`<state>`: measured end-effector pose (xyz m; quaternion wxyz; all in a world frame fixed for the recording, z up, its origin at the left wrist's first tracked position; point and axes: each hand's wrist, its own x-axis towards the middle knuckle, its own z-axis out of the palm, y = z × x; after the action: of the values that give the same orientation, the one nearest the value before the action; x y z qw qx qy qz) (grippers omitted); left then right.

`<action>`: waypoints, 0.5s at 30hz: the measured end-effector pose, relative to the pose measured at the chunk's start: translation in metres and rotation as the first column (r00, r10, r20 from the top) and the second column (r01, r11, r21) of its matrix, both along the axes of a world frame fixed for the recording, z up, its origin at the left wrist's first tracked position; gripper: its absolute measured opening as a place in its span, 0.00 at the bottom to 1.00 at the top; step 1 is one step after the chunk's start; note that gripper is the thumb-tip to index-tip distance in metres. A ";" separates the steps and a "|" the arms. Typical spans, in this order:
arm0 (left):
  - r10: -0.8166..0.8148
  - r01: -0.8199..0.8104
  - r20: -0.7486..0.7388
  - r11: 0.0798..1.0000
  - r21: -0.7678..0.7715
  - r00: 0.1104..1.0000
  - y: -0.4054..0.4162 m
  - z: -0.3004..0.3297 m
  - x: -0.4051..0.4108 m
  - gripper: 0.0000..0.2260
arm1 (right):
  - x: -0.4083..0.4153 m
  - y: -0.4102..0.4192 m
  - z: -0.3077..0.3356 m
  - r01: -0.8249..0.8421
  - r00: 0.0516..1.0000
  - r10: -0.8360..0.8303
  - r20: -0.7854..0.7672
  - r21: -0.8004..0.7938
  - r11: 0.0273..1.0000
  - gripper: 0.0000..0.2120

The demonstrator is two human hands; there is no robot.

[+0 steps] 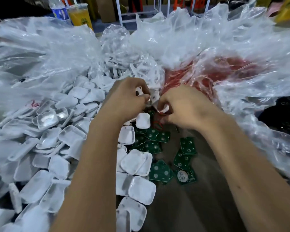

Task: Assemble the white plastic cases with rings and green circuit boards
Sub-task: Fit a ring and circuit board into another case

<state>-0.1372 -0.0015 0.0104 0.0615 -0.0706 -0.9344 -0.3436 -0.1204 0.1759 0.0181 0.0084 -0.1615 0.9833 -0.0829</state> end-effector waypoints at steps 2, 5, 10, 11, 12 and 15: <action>-0.020 0.020 -0.008 1.000 0.011 1.000 -0.002 -0.001 -0.001 0.06 | -0.003 0.001 -0.007 0.008 0.999 -0.009 -0.045 -0.032 0.999 0.07; 0.003 0.012 -0.095 0.989 0.150 0.995 0.004 0.003 0.000 0.07 | -0.008 0.007 -0.012 -0.006 0.998 0.001 -0.070 -0.065 0.998 0.06; 0.326 -0.238 -0.474 0.942 0.238 0.818 0.002 0.008 -0.002 0.12 | -0.007 0.010 -0.013 -0.028 0.995 -0.020 -0.099 -0.463 0.886 0.11; 0.369 -0.291 -0.515 0.929 0.229 0.773 -0.001 0.008 -0.003 0.12 | -0.007 0.010 -0.013 -0.032 0.991 -0.046 -0.127 -0.551 0.834 0.10; 0.398 -0.328 -0.541 0.918 0.225 0.741 -0.003 0.006 -0.005 0.12 | -0.007 0.009 -0.014 -0.041 0.986 -0.070 -0.154 -0.621 0.783 0.09; 0.382 -0.324 -0.568 0.924 0.205 0.729 -0.008 0.005 -0.015 0.10 | -0.008 0.007 -0.019 -0.065 0.974 -0.119 -0.192 -0.741 0.668 0.10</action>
<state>-0.1525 -0.0094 0.0156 0.4202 0.0066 -0.8460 -0.3282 -0.1280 0.1830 -0.0004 -0.1703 -0.1446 0.8607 -0.4575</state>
